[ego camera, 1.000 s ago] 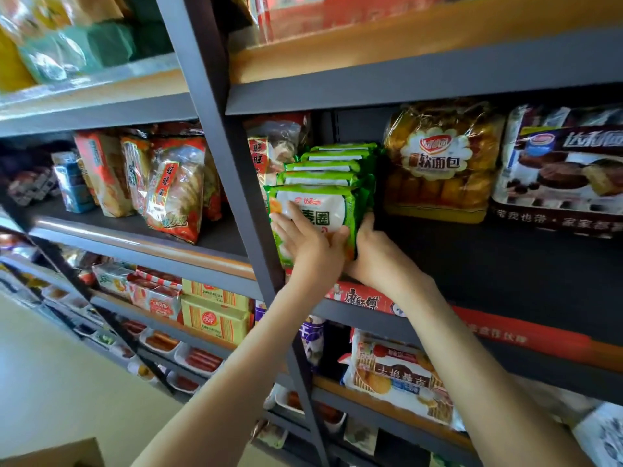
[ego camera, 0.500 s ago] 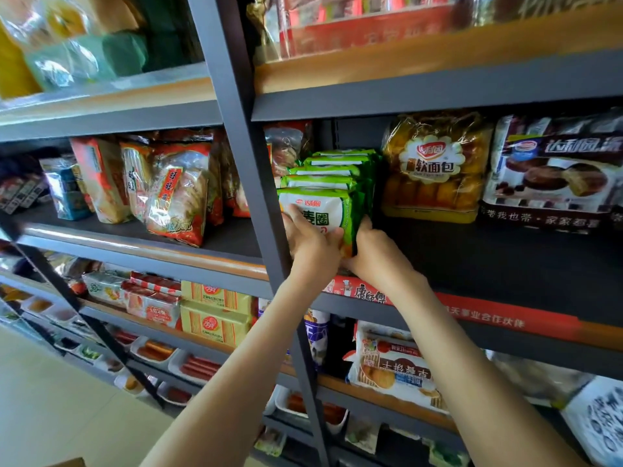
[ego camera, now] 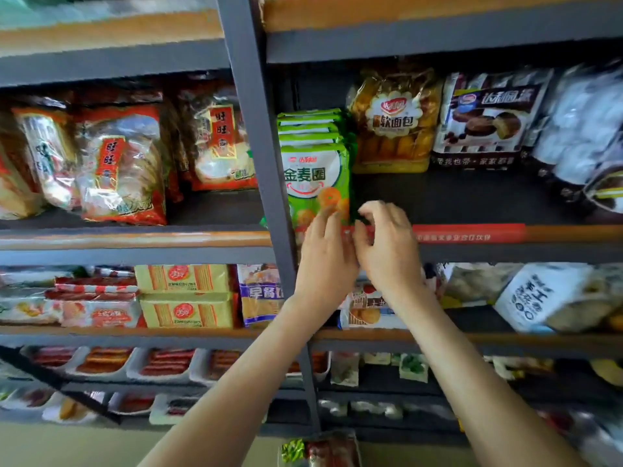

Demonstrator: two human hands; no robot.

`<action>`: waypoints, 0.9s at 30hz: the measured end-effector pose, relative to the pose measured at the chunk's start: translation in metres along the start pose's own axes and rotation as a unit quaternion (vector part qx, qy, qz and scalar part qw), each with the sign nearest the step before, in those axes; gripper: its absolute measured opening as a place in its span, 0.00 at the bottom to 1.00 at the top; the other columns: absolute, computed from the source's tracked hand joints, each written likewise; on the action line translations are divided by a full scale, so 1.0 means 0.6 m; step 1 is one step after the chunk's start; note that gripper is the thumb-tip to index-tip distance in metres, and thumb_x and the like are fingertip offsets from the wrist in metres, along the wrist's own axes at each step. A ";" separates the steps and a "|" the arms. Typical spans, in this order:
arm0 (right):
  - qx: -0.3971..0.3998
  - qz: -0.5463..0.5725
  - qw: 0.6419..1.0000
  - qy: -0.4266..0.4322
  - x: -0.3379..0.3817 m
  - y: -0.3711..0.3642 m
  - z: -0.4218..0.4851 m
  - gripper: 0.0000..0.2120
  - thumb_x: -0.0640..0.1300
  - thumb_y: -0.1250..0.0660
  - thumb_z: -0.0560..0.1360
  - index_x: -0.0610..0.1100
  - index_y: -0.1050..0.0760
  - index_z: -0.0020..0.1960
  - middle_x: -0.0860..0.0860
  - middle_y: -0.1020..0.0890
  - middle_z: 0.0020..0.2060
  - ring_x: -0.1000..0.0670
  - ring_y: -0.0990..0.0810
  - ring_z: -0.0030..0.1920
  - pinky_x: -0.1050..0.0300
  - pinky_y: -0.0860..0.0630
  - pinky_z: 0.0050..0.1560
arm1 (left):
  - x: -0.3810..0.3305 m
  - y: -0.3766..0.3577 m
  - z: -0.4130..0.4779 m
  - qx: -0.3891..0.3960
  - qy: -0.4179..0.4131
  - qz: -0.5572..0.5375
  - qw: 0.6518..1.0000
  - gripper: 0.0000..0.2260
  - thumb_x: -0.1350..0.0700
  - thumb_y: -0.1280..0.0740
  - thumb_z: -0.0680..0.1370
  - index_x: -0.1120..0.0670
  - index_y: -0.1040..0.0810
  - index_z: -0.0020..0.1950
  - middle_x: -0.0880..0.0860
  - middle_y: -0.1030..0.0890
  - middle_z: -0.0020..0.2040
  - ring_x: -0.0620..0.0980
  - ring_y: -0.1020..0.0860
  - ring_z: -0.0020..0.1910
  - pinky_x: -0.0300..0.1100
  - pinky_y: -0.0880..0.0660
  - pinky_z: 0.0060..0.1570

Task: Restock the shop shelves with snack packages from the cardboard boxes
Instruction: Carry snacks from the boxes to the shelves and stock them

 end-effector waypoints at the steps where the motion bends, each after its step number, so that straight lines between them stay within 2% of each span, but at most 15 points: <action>1: -0.017 0.012 1.000 0.000 0.004 0.002 -0.023 0.05 0.37 0.36 0.75 0.39 0.25 0.51 0.45 0.21 0.44 0.44 0.24 0.48 0.51 0.27 0.48 | 0.003 -0.001 -0.017 0.012 -0.008 -0.020 1.000 0.17 0.60 0.40 0.78 0.63 0.28 0.66 0.61 0.28 0.67 0.59 0.31 0.66 0.45 0.36 0.66; 3: -0.015 0.036 0.999 -0.019 0.006 -0.003 -0.071 0.04 0.37 0.36 0.76 0.39 0.25 0.50 0.47 0.21 0.44 0.48 0.24 0.46 0.63 0.29 0.47 | 0.013 -0.006 -0.053 0.033 -0.016 -0.064 0.997 0.17 0.64 0.37 0.77 0.61 0.28 0.66 0.58 0.27 0.66 0.55 0.31 0.65 0.41 0.36 0.65; 4: 0.002 0.049 0.998 -0.041 0.003 -0.009 -0.094 0.05 0.38 0.36 0.76 0.40 0.25 0.51 0.47 0.21 0.44 0.50 0.25 0.45 0.70 0.32 0.45 | 0.021 -0.010 -0.073 0.045 -0.012 -0.081 0.996 0.16 0.64 0.37 0.78 0.59 0.28 0.65 0.56 0.27 0.65 0.54 0.30 0.64 0.42 0.34 0.63; 5: 0.030 0.063 0.995 -0.068 0.001 -0.018 -0.115 0.05 0.39 0.36 0.76 0.40 0.25 0.51 0.48 0.21 0.44 0.52 0.25 0.44 0.72 0.33 0.43 | 0.030 -0.014 -0.093 0.061 0.001 -0.093 0.994 0.15 0.63 0.38 0.78 0.58 0.28 0.65 0.55 0.26 0.64 0.54 0.29 0.63 0.43 0.31 0.61; 8: 0.132 0.087 0.977 -0.146 -0.005 -0.057 -0.178 0.05 0.40 0.36 0.77 0.41 0.25 0.52 0.50 0.23 0.42 0.52 0.25 0.42 0.67 0.35 0.39 | 0.071 -0.022 -0.156 0.144 0.102 -0.116 0.977 0.16 0.62 0.39 0.79 0.55 0.30 0.67 0.53 0.25 0.64 0.51 0.26 0.61 0.37 0.30 0.52; 10: 0.212 0.091 0.955 -0.186 -0.003 -0.093 -0.214 0.04 0.41 0.36 0.78 0.42 0.25 0.51 0.51 0.22 0.41 0.53 0.25 0.42 0.66 0.35 0.37 | 0.114 -0.022 -0.193 0.195 0.173 -0.101 0.960 0.15 0.61 0.40 0.80 0.55 0.29 0.66 0.54 0.21 0.60 0.53 0.23 0.57 0.37 0.31 0.47; 12: 0.295 0.092 0.930 -0.200 0.007 -0.134 -0.247 0.03 0.43 0.37 0.78 0.45 0.25 0.50 0.53 0.22 0.41 0.54 0.24 0.42 0.65 0.34 0.37 | 0.169 -0.014 -0.230 0.231 0.242 -0.071 0.940 0.13 0.60 0.41 0.80 0.56 0.28 0.65 0.55 0.20 0.57 0.56 0.22 0.55 0.41 0.28 0.47; 14: 0.363 0.094 0.904 -0.204 0.023 -0.177 -0.277 0.03 0.44 0.37 0.78 0.46 0.25 0.49 0.55 0.22 0.40 0.54 0.23 0.43 0.62 0.32 0.38 | 0.228 0.001 -0.274 0.231 0.330 -0.055 0.914 0.13 0.58 0.41 0.80 0.56 0.26 0.63 0.57 0.19 0.57 0.57 0.22 0.55 0.44 0.27 0.50; 17: 0.445 0.111 0.866 -0.199 0.066 -0.241 -0.320 0.04 0.46 0.37 0.78 0.47 0.25 0.47 0.54 0.22 0.41 0.53 0.24 0.42 0.61 0.32 0.34 | 0.303 0.046 -0.356 0.165 0.472 -0.065 0.864 0.13 0.57 0.42 0.81 0.59 0.23 0.61 0.59 0.20 0.57 0.58 0.23 0.56 0.43 0.28 0.54; 19: 0.500 0.123 0.839 -0.178 0.110 -0.288 -0.351 0.03 0.45 0.36 0.78 0.46 0.26 0.46 0.52 0.22 0.41 0.50 0.23 0.44 0.59 0.32 0.36 | 0.346 0.081 -0.417 0.107 0.552 -0.120 0.818 0.13 0.59 0.41 0.81 0.62 0.23 0.62 0.58 0.20 0.54 0.57 0.22 0.54 0.44 0.26 0.54; 21: 0.550 0.127 0.814 -0.140 0.166 -0.332 -0.388 0.03 0.45 0.35 0.77 0.46 0.25 0.45 0.50 0.20 0.41 0.47 0.21 0.47 0.58 0.31 0.39 | 0.382 0.120 -0.480 0.049 0.618 -0.189 0.762 0.13 0.60 0.40 0.80 0.62 0.24 0.62 0.56 0.22 0.50 0.53 0.23 0.47 0.44 0.24 0.48; 24: 0.609 0.135 0.777 -0.087 0.265 -0.385 -0.448 0.03 0.45 0.35 0.76 0.45 0.23 0.46 0.46 0.17 0.45 0.44 0.20 0.50 0.57 0.30 0.43 | 0.424 0.184 -0.566 -0.047 0.682 -0.226 0.694 0.08 0.63 0.42 0.81 0.58 0.24 0.48 0.55 0.24 0.39 0.51 0.26 0.34 0.36 0.29 0.30; 25: 0.626 0.141 0.764 -0.066 0.300 -0.402 -0.468 0.04 0.44 0.35 0.76 0.44 0.22 0.47 0.45 0.17 0.46 0.44 0.20 0.50 0.58 0.31 0.43 | 0.440 0.207 -0.590 -0.081 0.693 -0.226 0.680 0.10 0.64 0.43 0.81 0.57 0.26 0.43 0.55 0.25 0.37 0.50 0.27 0.32 0.35 0.32 0.28; 27: 0.657 0.142 0.740 -0.023 0.374 -0.429 -0.506 0.08 0.44 0.34 0.76 0.41 0.21 0.51 0.45 0.17 0.48 0.44 0.20 0.52 0.58 0.32 0.45 | 0.474 0.251 -0.638 -0.136 0.709 -0.217 0.656 0.11 0.64 0.43 0.81 0.56 0.27 0.41 0.57 0.24 0.39 0.53 0.25 0.35 0.37 0.30 0.32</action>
Point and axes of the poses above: each hand's wrist, its own z-axis towards the middle knuckle, its own y-axis out of the back of the hand, x = y × z, the point moved 3 cm from there along z, towards the middle knuckle
